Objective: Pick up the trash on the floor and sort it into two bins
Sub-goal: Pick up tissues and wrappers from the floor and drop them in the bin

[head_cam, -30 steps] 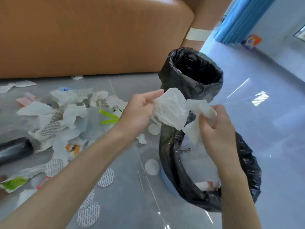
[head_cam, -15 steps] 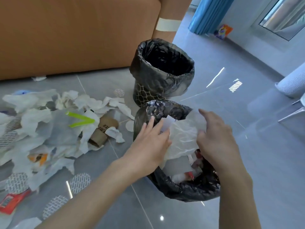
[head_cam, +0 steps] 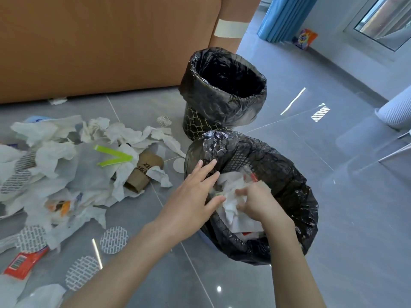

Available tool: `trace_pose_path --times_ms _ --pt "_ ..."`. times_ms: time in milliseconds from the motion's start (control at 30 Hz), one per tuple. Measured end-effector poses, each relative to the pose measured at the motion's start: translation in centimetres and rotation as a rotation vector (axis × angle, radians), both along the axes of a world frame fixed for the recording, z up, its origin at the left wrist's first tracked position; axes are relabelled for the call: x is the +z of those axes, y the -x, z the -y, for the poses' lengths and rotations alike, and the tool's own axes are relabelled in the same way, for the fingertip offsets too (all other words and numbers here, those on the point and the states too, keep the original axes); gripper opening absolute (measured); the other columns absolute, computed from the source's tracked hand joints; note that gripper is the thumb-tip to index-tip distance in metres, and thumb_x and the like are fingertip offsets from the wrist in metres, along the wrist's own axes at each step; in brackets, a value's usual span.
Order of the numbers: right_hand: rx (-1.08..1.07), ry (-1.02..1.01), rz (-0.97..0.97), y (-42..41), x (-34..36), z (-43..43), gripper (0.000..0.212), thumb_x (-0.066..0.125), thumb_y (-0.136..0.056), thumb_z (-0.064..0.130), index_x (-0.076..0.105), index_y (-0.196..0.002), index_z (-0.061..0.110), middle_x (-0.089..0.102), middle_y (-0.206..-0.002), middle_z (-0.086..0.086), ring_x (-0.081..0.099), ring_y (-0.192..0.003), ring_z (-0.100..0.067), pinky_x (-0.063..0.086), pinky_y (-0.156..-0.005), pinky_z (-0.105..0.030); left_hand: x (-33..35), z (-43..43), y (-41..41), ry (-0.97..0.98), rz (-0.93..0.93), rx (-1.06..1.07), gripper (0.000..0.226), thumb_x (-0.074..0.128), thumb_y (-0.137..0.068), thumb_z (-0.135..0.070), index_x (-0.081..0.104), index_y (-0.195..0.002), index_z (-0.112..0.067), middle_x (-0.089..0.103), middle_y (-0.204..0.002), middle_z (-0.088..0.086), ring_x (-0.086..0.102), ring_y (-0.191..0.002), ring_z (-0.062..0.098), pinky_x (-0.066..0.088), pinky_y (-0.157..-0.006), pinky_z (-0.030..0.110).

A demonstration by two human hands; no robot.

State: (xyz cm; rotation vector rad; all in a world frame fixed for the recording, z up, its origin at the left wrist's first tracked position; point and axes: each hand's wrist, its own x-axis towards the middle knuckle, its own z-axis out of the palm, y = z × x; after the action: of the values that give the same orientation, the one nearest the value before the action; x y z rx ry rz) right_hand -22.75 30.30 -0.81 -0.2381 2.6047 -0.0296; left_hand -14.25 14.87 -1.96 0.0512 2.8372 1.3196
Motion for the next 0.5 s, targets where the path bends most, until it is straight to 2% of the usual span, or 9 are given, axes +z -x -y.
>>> trace_pose_path --times_ms 67,133,233,300,367,500 --pt "0.038 -0.127 0.085 0.6 -1.0 0.0 0.046 0.048 -0.096 0.013 0.044 -0.140 0.026 0.042 -0.143 -0.009 0.046 -0.125 -0.025 0.040 -0.098 -0.032 -0.2 -0.1 0.0 -0.011 -0.007 0.006 0.059 0.046 -0.095 -0.041 0.025 -0.148 -0.025 -0.001 -0.155 -0.024 -0.013 -0.141 -0.006 0.009 -0.115 0.023" --pt "0.040 -0.212 0.138 1.3 -1.4 0.3 0.048 0.044 -0.098 0.011 0.039 -0.144 0.023 0.036 -0.147 -0.009 0.039 -0.132 -0.025 0.036 -0.099 -0.032 -0.3 -0.2 0.0 -0.017 -0.009 0.011 0.058 0.045 -0.095 -0.042 0.026 -0.148 -0.026 -0.001 -0.155 -0.025 -0.012 -0.140 -0.007 0.010 -0.114 0.023" --pt "0.010 -0.266 0.128 1.9 -2.0 0.4 0.044 0.048 -0.096 0.013 0.043 -0.140 0.011 0.045 -0.141 -0.011 0.043 -0.128 -0.028 0.037 -0.101 -0.033 -0.3 -0.2 -0.1 -0.032 -0.019 0.015 0.057 0.045 -0.095 -0.041 0.026 -0.148 -0.029 0.001 -0.155 -0.025 -0.011 -0.140 -0.008 0.012 -0.115 0.024" --pt "-0.029 -0.190 0.000 1.5 -1.9 -0.1 0.035 0.050 -0.091 0.013 0.055 -0.125 0.011 0.051 -0.130 -0.009 0.049 -0.117 -0.031 0.044 -0.096 -0.037 -0.3 -0.1 -0.3 -0.050 -0.040 0.027 0.055 0.045 -0.096 -0.040 0.027 -0.147 -0.032 0.004 -0.154 -0.025 -0.010 -0.140 -0.009 0.012 -0.114 0.023" --pt "-0.059 -0.090 -0.145 0.4 -0.4 -0.2 0.028 0.046 -0.091 0.011 0.055 -0.118 0.013 0.045 -0.126 -0.009 0.044 -0.114 -0.032 0.044 -0.090 -0.041 0.0 0.0 -0.4 -0.079 -0.076 0.039 0.052 0.047 -0.096 -0.037 0.030 -0.145 -0.033 0.009 -0.154 -0.025 -0.006 -0.140 -0.009 0.011 -0.113 0.020" --pt "-0.029 0.074 -0.375 -0.8 3.1 0.8 0.038 0.046 -0.095 0.022 0.049 -0.133 0.021 0.041 -0.141 -0.004 0.035 -0.125 -0.029 0.040 -0.092 -0.044 0.9 1.0 -0.5 -0.159 -0.127 0.133 0.047 0.050 -0.096 -0.030 0.038 -0.141 -0.034 0.023 -0.151 -0.023 0.011 -0.141 -0.004 0.015 -0.113 0.019"
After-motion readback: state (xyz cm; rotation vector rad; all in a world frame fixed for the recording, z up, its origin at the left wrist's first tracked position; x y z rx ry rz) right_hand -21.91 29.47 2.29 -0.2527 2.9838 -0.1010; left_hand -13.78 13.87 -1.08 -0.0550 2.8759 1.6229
